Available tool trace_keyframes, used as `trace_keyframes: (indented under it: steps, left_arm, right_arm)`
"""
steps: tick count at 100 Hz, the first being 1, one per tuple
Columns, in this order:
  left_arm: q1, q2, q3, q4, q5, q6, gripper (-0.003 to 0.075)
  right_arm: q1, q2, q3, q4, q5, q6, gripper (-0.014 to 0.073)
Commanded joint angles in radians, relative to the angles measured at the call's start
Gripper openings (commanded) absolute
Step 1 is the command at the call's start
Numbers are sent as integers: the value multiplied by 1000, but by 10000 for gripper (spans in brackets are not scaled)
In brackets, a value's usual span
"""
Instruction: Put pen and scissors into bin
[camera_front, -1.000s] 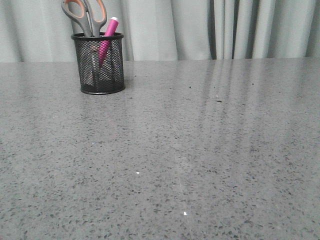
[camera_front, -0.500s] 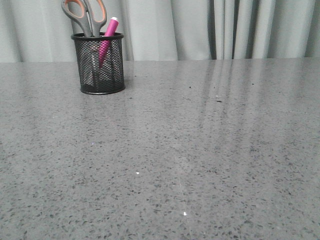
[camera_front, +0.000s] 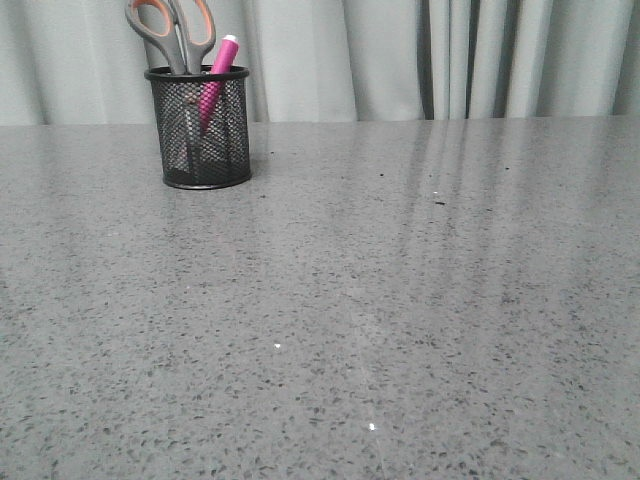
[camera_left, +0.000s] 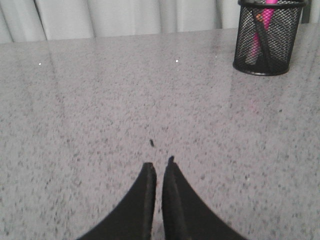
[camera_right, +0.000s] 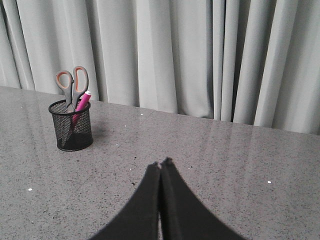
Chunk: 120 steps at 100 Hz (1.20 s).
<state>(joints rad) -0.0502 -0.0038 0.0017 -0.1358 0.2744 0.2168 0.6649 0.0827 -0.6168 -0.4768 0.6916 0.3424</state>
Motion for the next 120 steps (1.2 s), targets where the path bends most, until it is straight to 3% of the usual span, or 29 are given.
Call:
trace_keyframes:
  steps: [1,77,90,108,120]
  left_arm:
    - [19,-19,43,-1,1,-13,9]
    - [47,-32,43,-2,9,-13,9]
    - [47,-32,43,-2,9,-13,9]
    - [47,-32,43,-2,9,-13,9]
    - [47,-32,43,-2,9,-13,9]
  right_arm:
    - [-5,15,-20,-34,-67,-9,-69]
    - [-5,15,-19,-34,-67,-9,-69]
    - [-14,15,23,-119,61,-5,-69]
    - [-158,19,221,2,-187,-14,-69]
    - [-329,28,383,222,-394,-140,-69]
